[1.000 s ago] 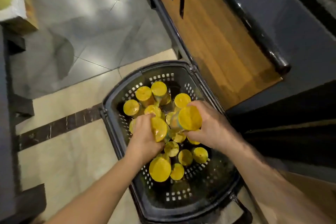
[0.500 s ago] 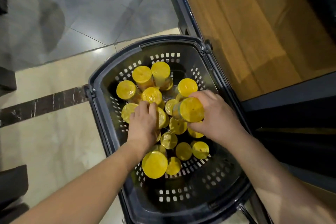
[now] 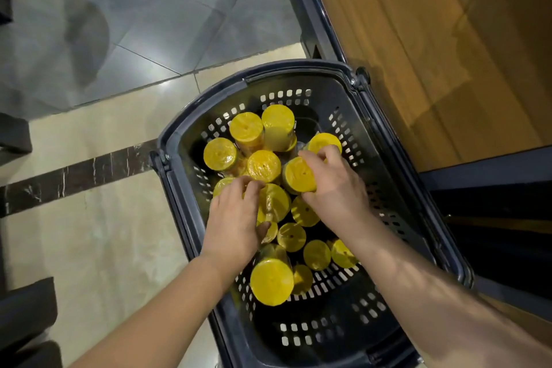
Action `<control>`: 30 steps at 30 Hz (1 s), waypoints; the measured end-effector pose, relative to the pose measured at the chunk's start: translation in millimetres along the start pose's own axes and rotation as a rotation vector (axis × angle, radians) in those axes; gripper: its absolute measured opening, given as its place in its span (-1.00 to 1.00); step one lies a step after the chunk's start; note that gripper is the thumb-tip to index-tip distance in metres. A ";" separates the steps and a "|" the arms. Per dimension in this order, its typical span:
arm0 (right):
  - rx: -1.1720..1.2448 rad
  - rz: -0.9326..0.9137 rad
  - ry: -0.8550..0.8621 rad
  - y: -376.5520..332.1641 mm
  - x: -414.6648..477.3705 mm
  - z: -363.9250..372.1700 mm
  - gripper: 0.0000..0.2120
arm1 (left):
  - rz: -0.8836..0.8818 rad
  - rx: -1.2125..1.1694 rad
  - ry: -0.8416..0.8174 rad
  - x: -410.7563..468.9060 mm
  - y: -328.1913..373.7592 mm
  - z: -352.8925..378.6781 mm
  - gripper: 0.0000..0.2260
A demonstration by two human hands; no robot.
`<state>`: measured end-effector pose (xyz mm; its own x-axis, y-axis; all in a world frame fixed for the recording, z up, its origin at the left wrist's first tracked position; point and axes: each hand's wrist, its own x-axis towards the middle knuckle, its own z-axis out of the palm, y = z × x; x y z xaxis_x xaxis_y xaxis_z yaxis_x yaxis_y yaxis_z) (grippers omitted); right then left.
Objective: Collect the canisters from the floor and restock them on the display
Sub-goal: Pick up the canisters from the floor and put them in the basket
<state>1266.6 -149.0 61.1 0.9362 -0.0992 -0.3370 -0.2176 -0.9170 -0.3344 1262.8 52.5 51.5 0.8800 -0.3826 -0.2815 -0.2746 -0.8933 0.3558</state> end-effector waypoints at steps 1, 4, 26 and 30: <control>0.002 0.021 -0.021 -1.3 2.2 3.9 -0.27 | -0.006 -0.009 0.002 -0.6 -1.9 -3.5 -0.30; -0.010 0.049 -0.080 -3.1 4.6 15.0 -0.25 | -0.014 -0.051 0.029 -2.7 -7.2 -13.3 -0.35; 0.345 -0.035 0.543 -34.2 -117.9 -241.0 -0.69 | 0.282 -0.195 0.246 -46.0 111.4 -268.7 -0.57; 0.347 -0.090 0.644 -51.7 -162.7 -309.6 -0.65 | 0.417 -0.151 0.263 -60.5 163.8 -334.5 -0.57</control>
<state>1211.0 -205.1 405.7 0.9080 -0.3345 0.2523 -0.1074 -0.7678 -0.6316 1294.2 8.2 424.9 0.7805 -0.6096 0.1388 -0.5813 -0.6260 0.5198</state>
